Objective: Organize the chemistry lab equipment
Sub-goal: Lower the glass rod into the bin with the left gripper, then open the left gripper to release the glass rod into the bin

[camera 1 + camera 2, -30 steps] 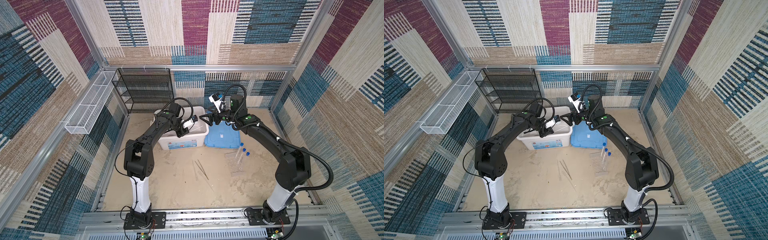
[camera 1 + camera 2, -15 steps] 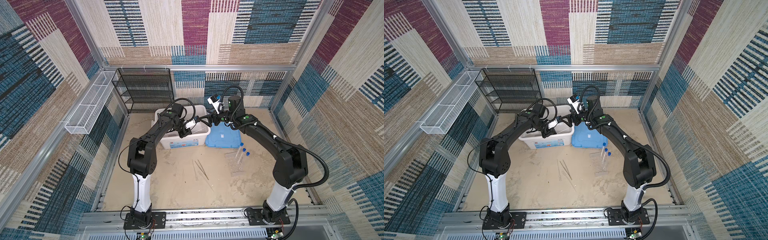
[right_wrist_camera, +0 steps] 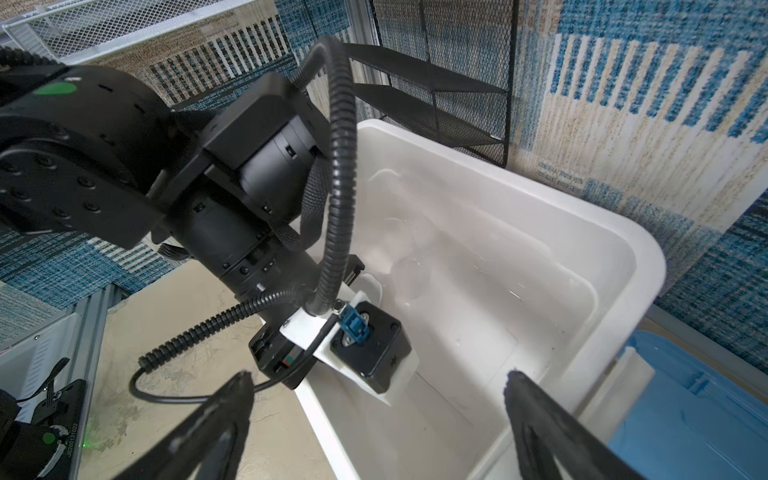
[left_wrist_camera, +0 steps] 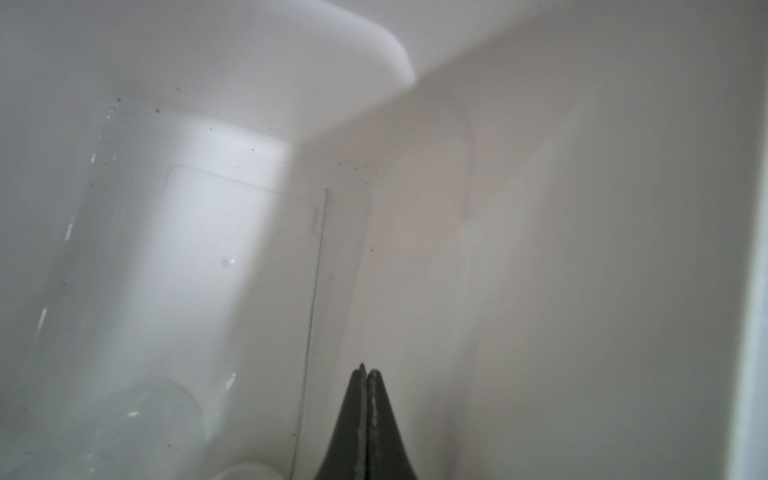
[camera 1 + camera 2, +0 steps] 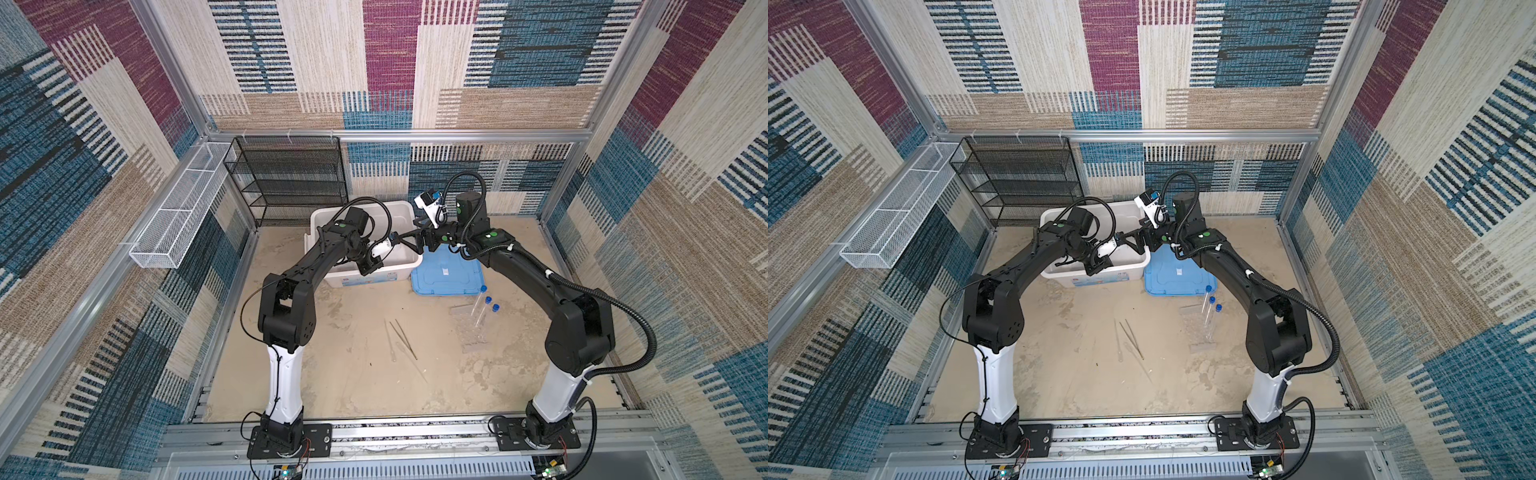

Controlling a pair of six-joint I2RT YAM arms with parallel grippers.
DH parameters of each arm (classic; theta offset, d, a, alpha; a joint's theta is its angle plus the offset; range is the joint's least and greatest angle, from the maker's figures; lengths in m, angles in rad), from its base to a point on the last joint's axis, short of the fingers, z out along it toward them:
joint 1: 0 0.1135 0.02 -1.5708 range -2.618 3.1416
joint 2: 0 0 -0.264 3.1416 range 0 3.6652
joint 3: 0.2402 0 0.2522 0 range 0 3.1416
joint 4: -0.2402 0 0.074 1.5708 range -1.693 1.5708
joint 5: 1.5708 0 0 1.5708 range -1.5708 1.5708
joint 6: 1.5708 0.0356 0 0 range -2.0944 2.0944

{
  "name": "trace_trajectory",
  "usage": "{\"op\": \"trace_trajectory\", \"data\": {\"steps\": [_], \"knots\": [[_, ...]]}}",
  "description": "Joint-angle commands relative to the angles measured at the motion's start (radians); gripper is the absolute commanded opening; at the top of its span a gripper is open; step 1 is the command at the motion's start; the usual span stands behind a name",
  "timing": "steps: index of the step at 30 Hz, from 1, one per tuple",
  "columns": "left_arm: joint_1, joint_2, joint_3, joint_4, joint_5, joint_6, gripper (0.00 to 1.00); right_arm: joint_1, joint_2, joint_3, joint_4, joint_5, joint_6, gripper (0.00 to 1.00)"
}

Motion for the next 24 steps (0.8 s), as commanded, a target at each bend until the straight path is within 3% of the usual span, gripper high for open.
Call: {"op": "trace_trajectory", "data": {"steps": [1,19,24], "knots": [[-0.003,-0.019,0.012,-0.045,0.010,0.008,0.00,0.001,-0.003,-0.009,0.021,-0.011,0.010,0.95],[0.003,0.014,0.084,-0.102,0.018,0.002,0.00,0.000,-0.015,-0.034,0.036,-0.005,0.021,0.95],[0.006,0.025,0.110,-0.100,0.011,-0.016,0.10,0.001,-0.017,-0.035,0.034,0.000,0.020,0.95]]}}
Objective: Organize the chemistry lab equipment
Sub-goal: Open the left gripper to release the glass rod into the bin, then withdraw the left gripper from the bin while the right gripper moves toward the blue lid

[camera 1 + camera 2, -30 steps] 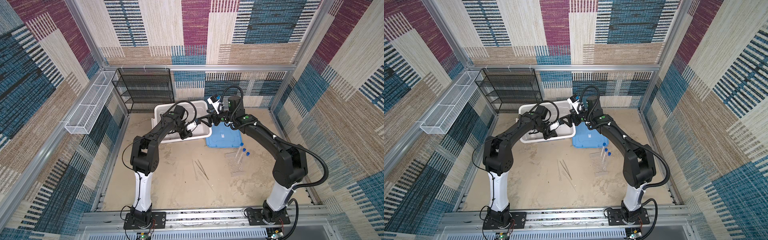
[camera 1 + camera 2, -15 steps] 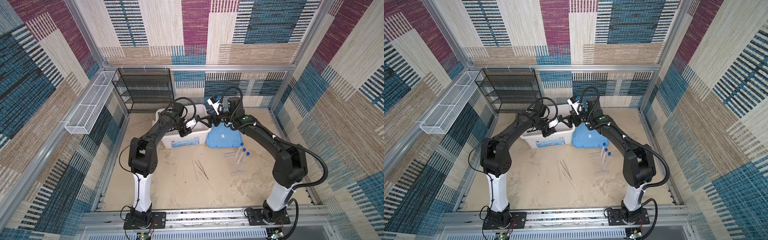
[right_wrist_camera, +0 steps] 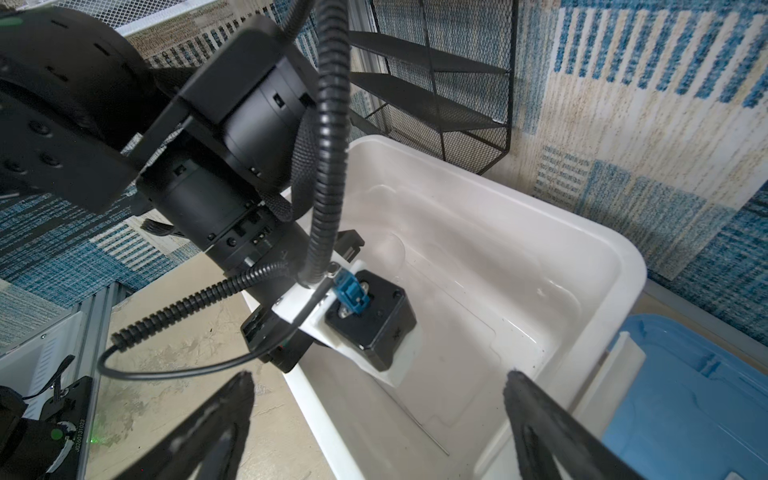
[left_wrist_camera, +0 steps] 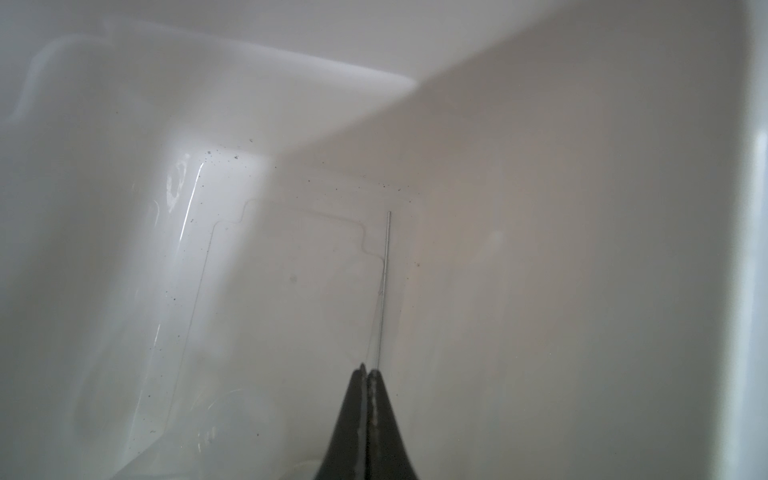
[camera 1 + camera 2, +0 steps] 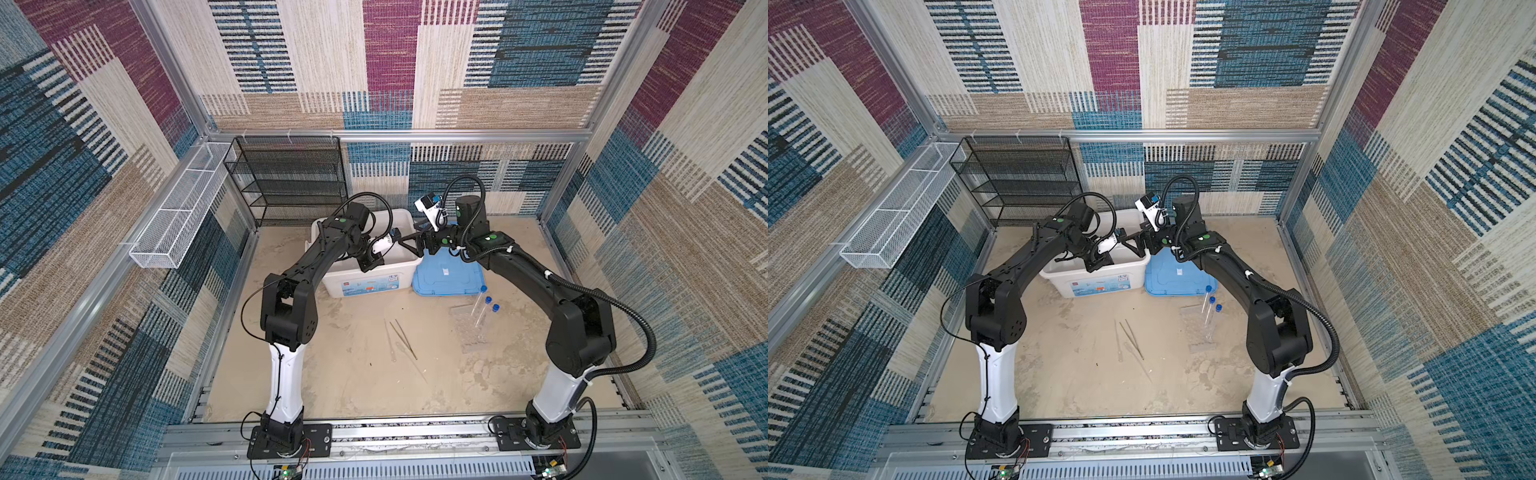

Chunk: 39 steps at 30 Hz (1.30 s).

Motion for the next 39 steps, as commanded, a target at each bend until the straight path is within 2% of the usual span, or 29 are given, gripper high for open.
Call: {"op": "trace_trajectory", "data": {"steps": [1,8,14,17,21,24,28,35,39], "knots": [[0.003,-0.005,0.022,-0.011,-0.002,-0.017,0.12,0.001,-0.009,-0.003,0.025,0.001,0.007,0.95],[0.016,-0.063,0.032,-0.011,-0.018,-0.018,0.28,0.000,-0.010,0.002,0.030,0.001,0.014,0.95],[0.029,-0.128,-0.006,0.062,-0.023,-0.108,0.56,0.001,-0.021,0.007,0.035,0.009,0.023,0.95],[0.030,-0.182,-0.036,0.131,-0.030,-0.199,0.65,0.000,-0.033,0.005,0.037,0.025,0.038,0.96],[0.031,-0.286,-0.082,0.261,-0.033,-0.392,0.80,0.000,-0.069,-0.009,0.034,0.061,0.065,0.97],[0.030,-0.369,-0.103,0.323,0.003,-0.615,0.99,0.001,-0.116,-0.037,0.037,0.115,0.098,1.00],[0.028,-0.492,-0.196,0.422,0.058,-0.907,0.99,0.000,-0.184,-0.080,0.022,0.212,0.148,1.00],[0.018,-0.763,-0.552,0.633,0.005,-1.366,0.99,0.000,-0.341,-0.223,0.037,0.291,0.186,1.00],[-0.027,-0.845,-0.663,0.553,-0.063,-1.464,0.99,0.000,-0.430,-0.312,0.028,0.275,0.181,1.00]]}}
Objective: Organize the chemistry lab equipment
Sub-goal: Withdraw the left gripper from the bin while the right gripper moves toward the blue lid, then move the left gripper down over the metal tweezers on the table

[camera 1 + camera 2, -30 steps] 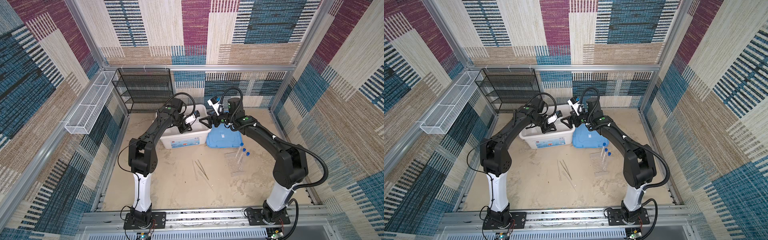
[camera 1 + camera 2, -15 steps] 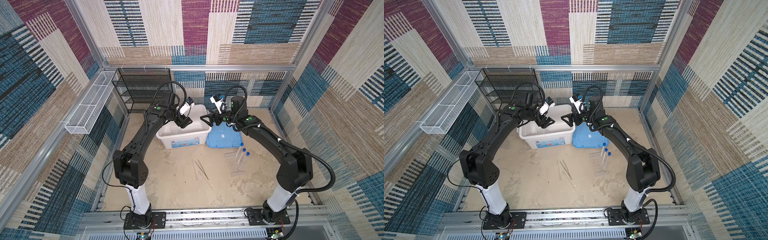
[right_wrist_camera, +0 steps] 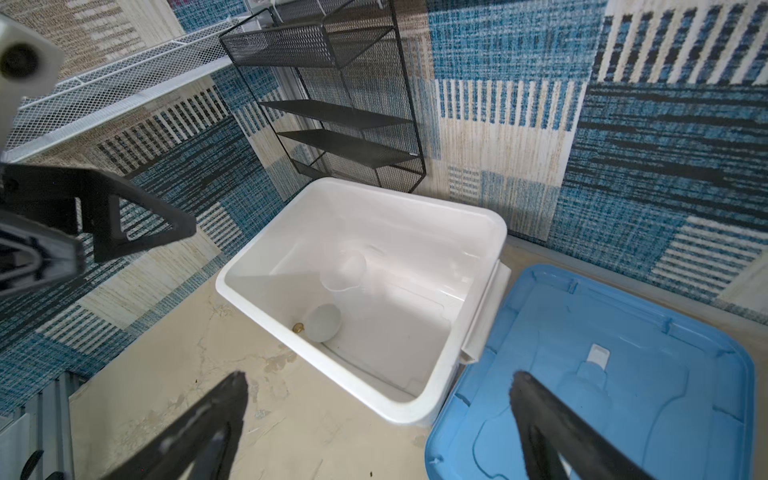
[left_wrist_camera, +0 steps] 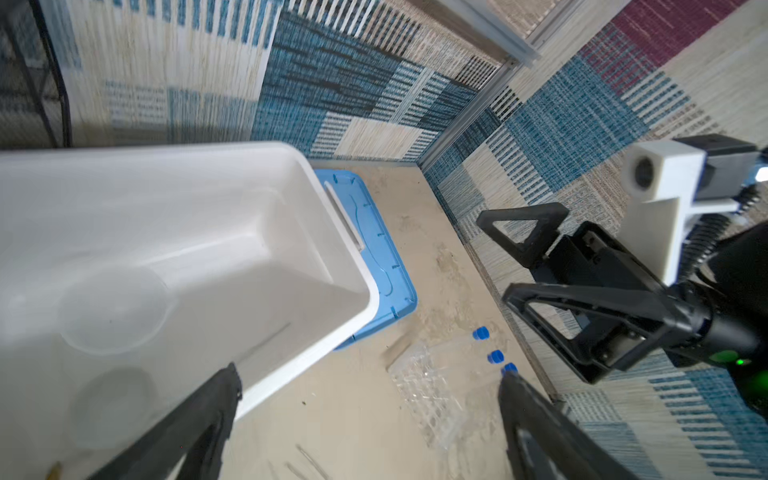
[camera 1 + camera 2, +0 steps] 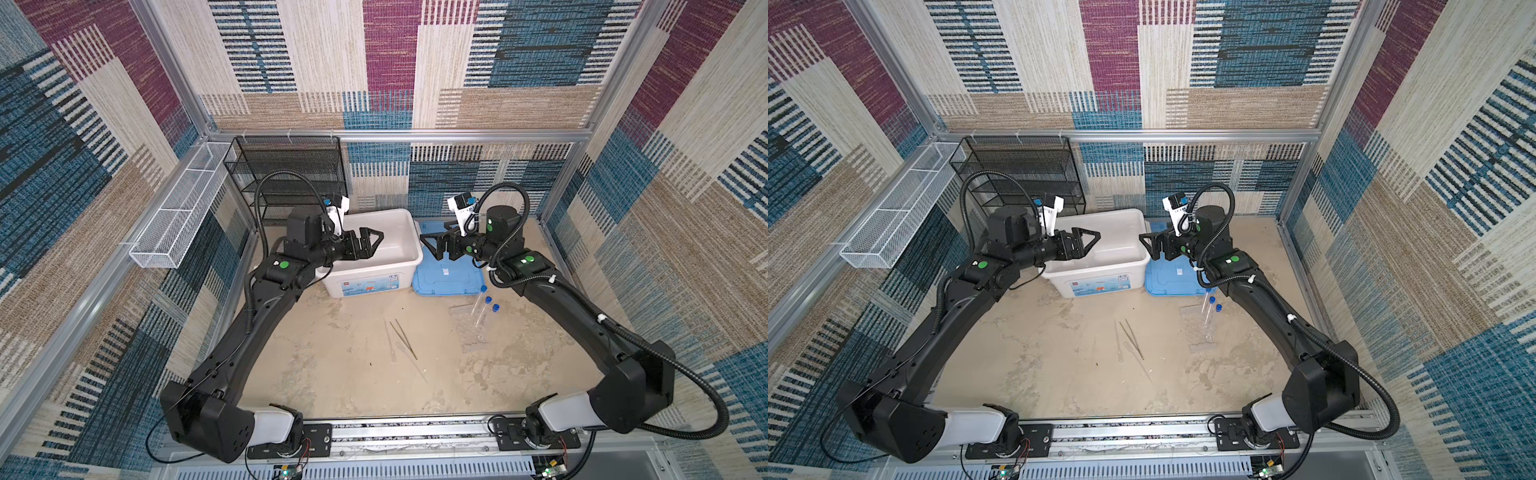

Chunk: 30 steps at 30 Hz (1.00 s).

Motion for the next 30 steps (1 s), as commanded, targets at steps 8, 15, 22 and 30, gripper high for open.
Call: {"op": "trace_trajectory", "data": {"steps": [8,15,22,30], "knots": [[-0.123,-0.074,-0.267,0.065,-0.029,-0.396,0.99,0.006,-0.198,-0.272,0.050,-0.054,-0.010,1.00],[-0.269,-0.068,-0.342,0.007,-0.249,-0.497,0.93,0.020,-0.242,-0.394,0.023,-0.009,-0.009,0.99],[-0.343,0.032,-0.312,-0.139,-0.400,-0.627,0.81,0.032,-0.255,-0.444,0.000,0.063,-0.022,1.00],[-0.412,0.185,-0.228,-0.232,-0.452,-0.756,0.68,0.044,-0.245,-0.448,0.010,0.084,-0.014,1.00]]}}
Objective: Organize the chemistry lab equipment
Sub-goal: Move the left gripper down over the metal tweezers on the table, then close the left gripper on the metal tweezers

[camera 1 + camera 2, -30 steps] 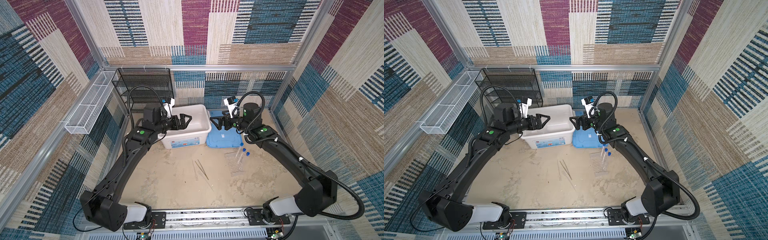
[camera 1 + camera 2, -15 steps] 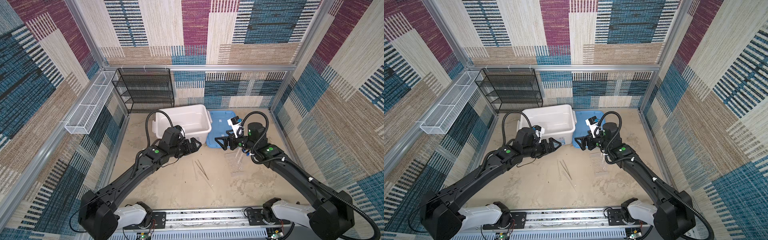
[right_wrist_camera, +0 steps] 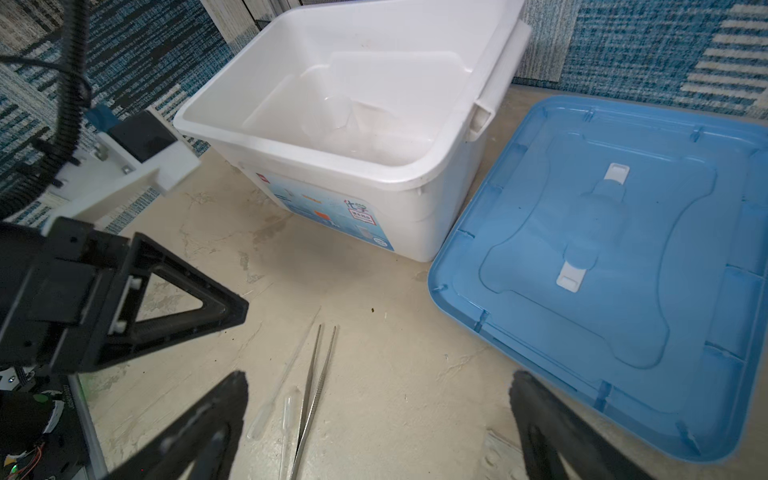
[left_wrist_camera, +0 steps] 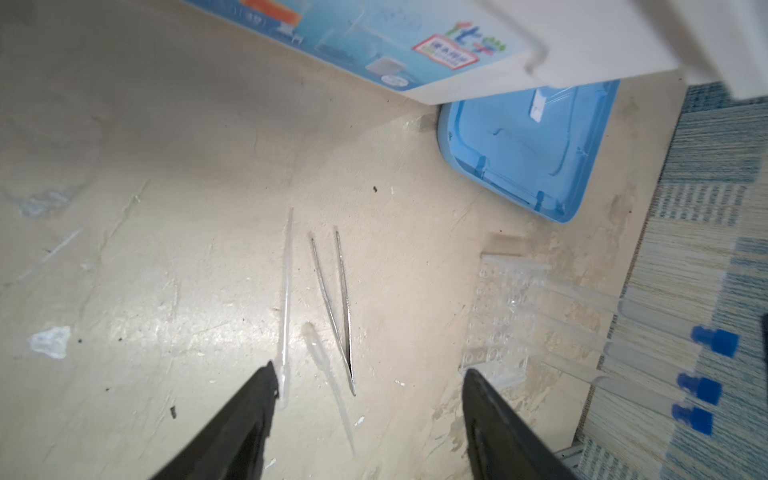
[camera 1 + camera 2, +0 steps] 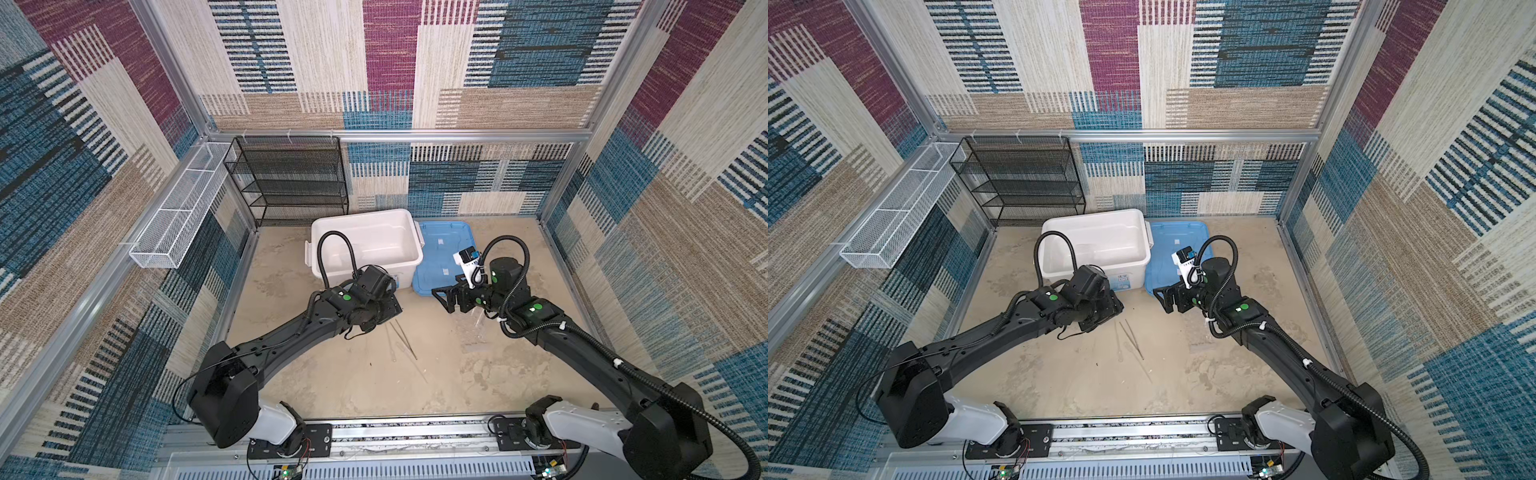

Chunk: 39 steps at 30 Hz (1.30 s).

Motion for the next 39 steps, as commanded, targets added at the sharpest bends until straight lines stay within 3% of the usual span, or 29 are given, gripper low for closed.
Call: {"op": "trace_trajectory", "data": {"steps": [1,7,19,39], "knots": [[-0.027,0.050,0.021,-0.049,-0.054,-0.100,0.67,0.006,0.001,-0.004,0.030,0.014,0.005,1.00],[-0.053,0.154,0.057,-0.037,-0.061,-0.131,0.64,0.010,0.004,-0.011,0.039,0.026,0.007,0.99],[-0.059,0.293,0.104,-0.025,-0.065,-0.165,0.47,0.010,0.000,-0.019,0.041,0.043,0.001,1.00],[-0.059,0.403,0.150,-0.029,-0.069,-0.154,0.41,0.011,0.028,-0.021,0.045,0.030,-0.004,1.00]]}}
